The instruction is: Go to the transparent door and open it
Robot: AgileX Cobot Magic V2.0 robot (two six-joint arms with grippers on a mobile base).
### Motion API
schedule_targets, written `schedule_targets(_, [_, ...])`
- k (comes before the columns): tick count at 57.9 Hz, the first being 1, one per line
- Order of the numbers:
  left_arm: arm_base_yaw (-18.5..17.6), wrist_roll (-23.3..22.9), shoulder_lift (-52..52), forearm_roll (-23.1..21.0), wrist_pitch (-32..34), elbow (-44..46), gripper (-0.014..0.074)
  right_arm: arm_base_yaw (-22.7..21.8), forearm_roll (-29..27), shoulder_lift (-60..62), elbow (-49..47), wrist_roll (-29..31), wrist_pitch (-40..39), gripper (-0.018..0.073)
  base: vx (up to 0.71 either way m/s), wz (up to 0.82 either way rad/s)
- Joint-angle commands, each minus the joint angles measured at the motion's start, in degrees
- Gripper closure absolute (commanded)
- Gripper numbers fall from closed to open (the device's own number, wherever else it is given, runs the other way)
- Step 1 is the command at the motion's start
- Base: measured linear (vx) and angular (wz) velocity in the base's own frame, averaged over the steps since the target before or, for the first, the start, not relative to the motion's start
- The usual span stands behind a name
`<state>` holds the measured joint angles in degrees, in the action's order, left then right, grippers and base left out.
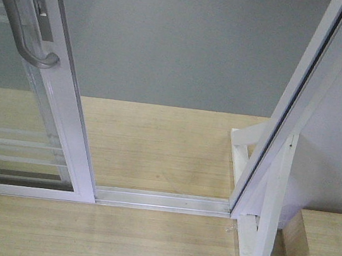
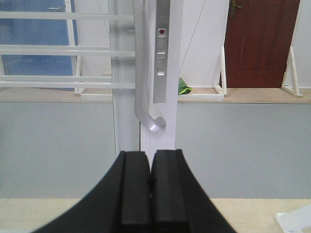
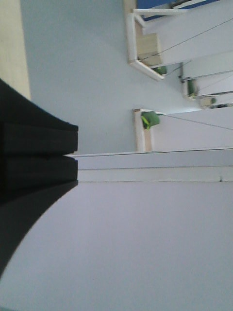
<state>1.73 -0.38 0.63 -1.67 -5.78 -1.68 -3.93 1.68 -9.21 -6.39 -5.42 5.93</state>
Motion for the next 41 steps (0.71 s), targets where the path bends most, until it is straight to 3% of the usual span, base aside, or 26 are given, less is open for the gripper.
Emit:
schedule_targets(1, [-0.52,-0.55,0.83,-0.17,4.71,-0.97,0.0603,-0.16,-0.55,3.39,3.35,-0.12,-11.50,0.0568,0.00,0.00])
schedule_targets(7, [-0.52,-0.55,0.83,-0.17,4.71,-0.97,0.0603,-0.22,-0.48,9.18,8.56,-0.12,-12.67,0.0568,0.00,0.00])
schedule_targets(9, [-0.52,-0.55,0.83,-0.17,4.71,-0.97,0.0603,-0.27,-0.43,11.45,8.47,-0.12,-8.56,0.0568,0.00,0.00])
schedule_targets(41, [-0.52,-0.55,0.83,-0.17,4.70,-0.97,0.0603,-0.11,0.11,10.76,8.35,-0.12,-6.41,0.0568,0.00,0.00])
